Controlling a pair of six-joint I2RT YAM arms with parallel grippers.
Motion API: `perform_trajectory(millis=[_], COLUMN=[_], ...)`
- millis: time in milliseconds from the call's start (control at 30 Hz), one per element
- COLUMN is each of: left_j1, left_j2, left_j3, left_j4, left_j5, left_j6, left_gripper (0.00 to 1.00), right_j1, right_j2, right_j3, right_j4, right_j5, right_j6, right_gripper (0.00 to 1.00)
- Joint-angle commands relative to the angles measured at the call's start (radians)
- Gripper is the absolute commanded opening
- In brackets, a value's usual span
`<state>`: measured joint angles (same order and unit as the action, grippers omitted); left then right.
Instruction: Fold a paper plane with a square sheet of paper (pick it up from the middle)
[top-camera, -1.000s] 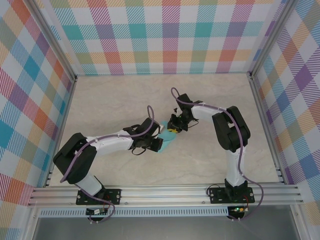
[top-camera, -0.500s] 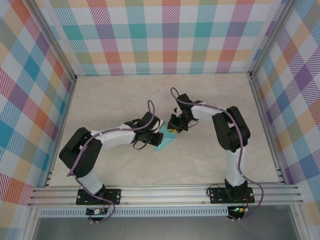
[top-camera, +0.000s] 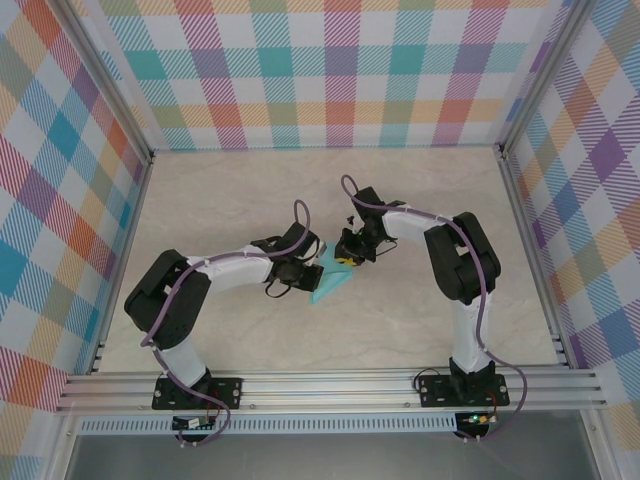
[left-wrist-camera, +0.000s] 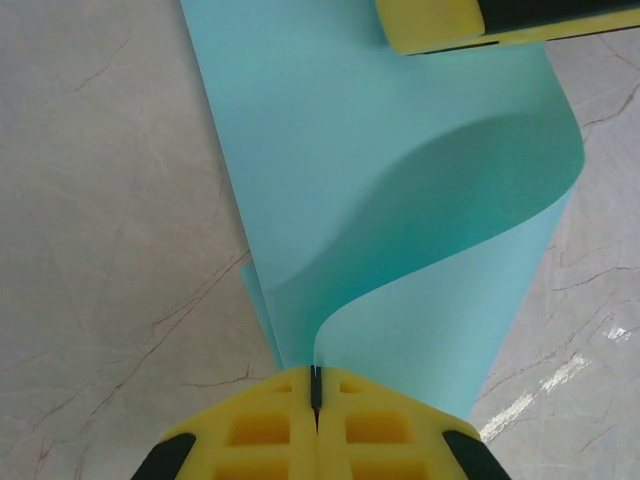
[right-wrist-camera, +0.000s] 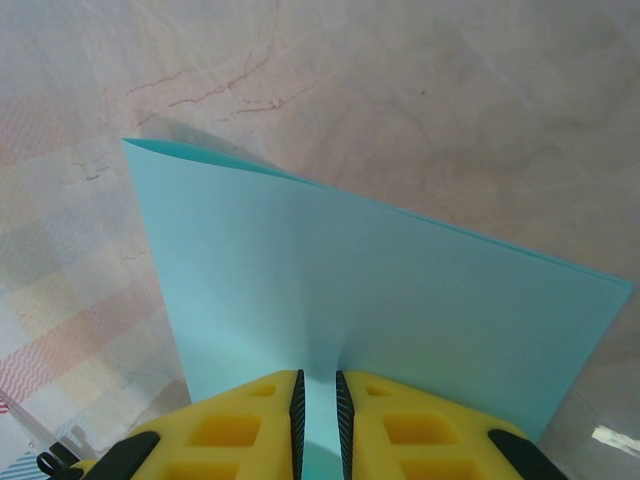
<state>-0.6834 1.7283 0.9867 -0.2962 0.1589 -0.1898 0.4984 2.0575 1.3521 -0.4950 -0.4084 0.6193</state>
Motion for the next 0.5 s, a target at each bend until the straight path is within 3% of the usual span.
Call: perform_trajectory(millis=[0,467], left_j1=[0.017,0.022], left_j2=[0.014,0.033], left_j3=[0.035,0.039], left_j4=[-0.026,-0.008], left_j5=[-0.007,0.010], left_j6=[0.007,0.021], left_gripper=[0.00,0.00], right_j1=[0.005,0.005], right_j2=[0.008,0.005], right_j3=[0.007,-0.017], right_j4=[-0.036,-0.017], right_j5=[0.017,0.016], right_j6=[-0.003,0.009], right_gripper=[0.20,0.20])
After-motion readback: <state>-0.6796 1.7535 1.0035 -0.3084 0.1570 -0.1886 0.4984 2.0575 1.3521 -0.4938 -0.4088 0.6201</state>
